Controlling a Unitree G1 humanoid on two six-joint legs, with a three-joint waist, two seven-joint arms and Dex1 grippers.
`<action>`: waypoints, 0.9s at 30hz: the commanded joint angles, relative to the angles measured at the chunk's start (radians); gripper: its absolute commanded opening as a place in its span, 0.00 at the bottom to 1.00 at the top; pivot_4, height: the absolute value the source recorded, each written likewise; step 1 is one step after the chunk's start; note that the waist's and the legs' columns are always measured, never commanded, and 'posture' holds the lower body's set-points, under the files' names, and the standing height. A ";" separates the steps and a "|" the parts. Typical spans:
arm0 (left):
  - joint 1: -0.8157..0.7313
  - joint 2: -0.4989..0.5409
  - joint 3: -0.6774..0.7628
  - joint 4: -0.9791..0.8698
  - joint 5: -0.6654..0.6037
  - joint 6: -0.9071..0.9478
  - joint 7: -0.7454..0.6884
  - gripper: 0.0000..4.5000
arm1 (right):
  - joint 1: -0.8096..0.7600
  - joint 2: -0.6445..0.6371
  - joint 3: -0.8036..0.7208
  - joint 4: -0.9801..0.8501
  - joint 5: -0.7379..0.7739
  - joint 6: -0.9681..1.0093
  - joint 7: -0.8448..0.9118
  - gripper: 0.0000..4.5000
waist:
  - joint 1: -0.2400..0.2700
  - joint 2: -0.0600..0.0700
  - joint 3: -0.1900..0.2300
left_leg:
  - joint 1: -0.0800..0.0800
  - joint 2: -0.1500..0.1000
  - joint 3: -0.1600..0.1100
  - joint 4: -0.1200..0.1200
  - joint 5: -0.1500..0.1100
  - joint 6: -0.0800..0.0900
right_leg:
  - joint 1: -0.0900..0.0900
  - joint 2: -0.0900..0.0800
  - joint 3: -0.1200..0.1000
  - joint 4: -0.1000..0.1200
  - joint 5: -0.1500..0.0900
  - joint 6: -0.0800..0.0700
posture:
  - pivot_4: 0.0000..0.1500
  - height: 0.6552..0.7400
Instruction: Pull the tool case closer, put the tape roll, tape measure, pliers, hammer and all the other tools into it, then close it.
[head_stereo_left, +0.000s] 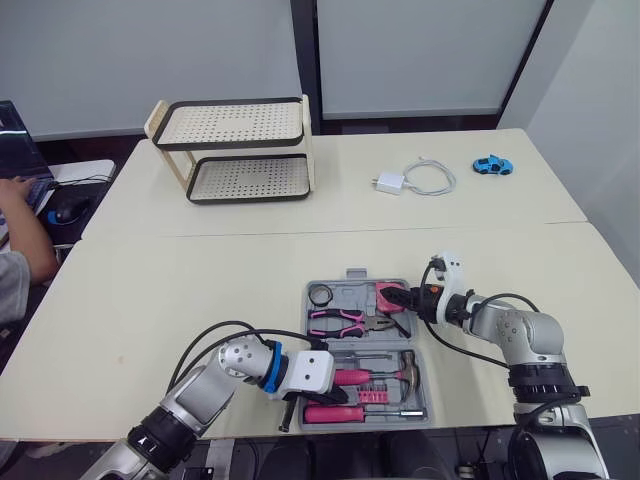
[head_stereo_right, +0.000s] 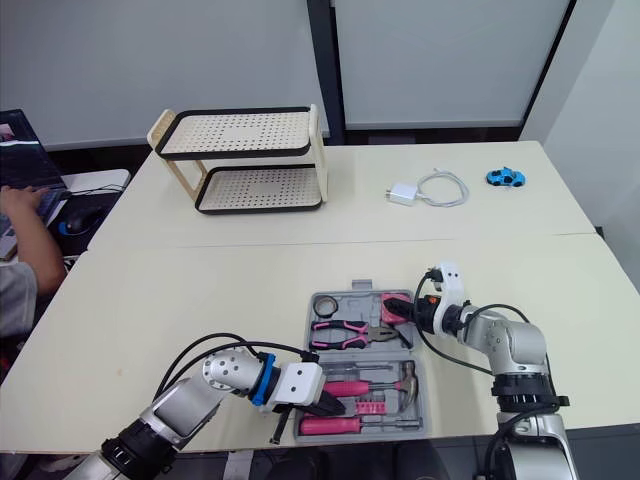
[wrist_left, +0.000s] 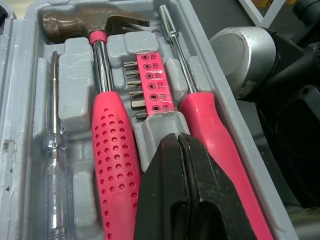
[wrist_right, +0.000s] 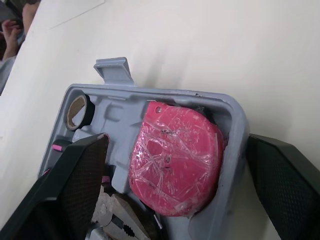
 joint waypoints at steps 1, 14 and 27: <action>0.031 0.036 -0.039 0.076 0.076 0.011 -0.008 0.00 | -0.005 0.010 0.002 -0.048 0.050 -0.045 0.062 0.99 | 0.000 0.000 0.000 | 0.000 0.000 0.000 0.000 0.000 0.000 | 0.000 0.000 0.000 0.000 0.000 0.000 | 1.00 1.00; 0.023 0.039 -0.045 0.090 0.080 0.001 -0.017 0.00 | 0.001 -0.020 0.046 -0.077 0.034 -0.123 0.156 0.99 | -0.001 0.000 0.000 | 0.000 0.000 0.000 0.000 0.000 0.000 | -0.001 0.000 0.000 0.000 0.000 0.000 | 1.00 1.00; 0.021 0.038 -0.048 0.111 0.084 -0.019 -0.021 0.00 | 0.015 -0.065 0.113 -0.160 0.047 -0.132 0.268 0.99 | -0.001 0.000 0.000 | 0.000 0.000 0.000 0.000 0.000 0.000 | -0.001 0.000 0.000 0.000 0.000 0.000 | 1.00 1.00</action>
